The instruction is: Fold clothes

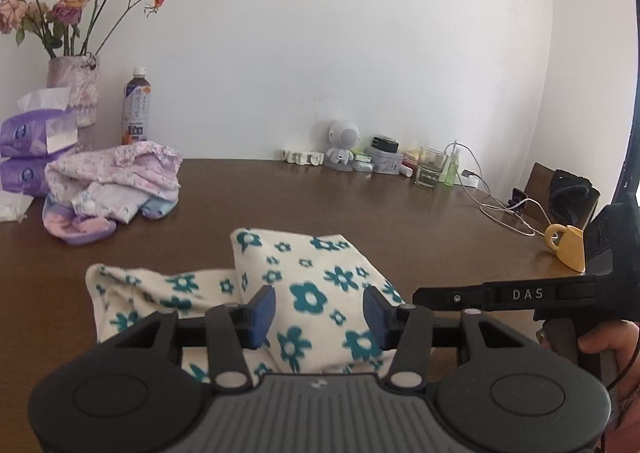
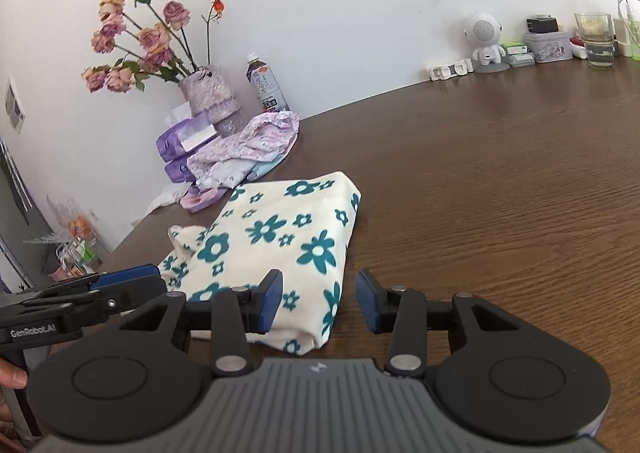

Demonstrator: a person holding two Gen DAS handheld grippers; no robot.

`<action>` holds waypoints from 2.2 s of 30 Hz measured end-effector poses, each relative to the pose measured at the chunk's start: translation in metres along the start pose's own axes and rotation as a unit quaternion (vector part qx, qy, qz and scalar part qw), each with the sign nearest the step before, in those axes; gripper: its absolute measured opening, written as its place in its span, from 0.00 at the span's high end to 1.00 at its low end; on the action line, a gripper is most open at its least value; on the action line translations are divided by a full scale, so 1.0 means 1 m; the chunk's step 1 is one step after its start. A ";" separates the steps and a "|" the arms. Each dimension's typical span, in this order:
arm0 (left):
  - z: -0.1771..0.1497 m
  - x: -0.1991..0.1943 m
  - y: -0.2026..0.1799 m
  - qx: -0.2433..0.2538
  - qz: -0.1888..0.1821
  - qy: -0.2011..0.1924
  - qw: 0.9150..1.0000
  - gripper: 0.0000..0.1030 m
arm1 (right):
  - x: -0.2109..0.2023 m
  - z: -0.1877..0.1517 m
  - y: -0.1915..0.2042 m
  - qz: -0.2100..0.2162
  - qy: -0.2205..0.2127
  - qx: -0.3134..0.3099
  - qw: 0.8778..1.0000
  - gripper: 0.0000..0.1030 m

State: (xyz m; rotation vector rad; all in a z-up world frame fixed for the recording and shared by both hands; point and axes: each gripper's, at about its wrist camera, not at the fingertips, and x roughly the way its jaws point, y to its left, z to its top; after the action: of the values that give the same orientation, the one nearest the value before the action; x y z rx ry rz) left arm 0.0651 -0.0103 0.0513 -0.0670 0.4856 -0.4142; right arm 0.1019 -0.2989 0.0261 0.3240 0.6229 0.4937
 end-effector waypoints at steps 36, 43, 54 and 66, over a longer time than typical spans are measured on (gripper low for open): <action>-0.014 0.058 0.065 -0.145 -0.038 0.044 0.988 0.67 | 0.068 0.014 -0.027 0.031 0.030 0.138 0.990 0.61; -0.016 0.058 0.064 -0.140 -0.042 0.041 0.988 0.68 | 0.070 0.012 -0.029 0.051 0.028 0.158 0.986 0.68; -0.015 0.063 0.053 -0.150 -0.059 0.044 0.986 0.61 | 0.061 0.019 -0.032 0.055 0.012 0.151 0.987 0.86; -0.006 0.065 0.021 -0.120 -0.108 0.046 0.986 0.54 | -0.006 0.075 -0.054 -0.071 0.003 0.013 0.997 0.87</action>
State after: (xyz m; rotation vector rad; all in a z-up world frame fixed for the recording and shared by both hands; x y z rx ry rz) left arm 0.1221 -0.0167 0.0145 -0.3377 0.6208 -0.5719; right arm 0.1627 -0.3575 0.0631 0.3011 0.6542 0.3502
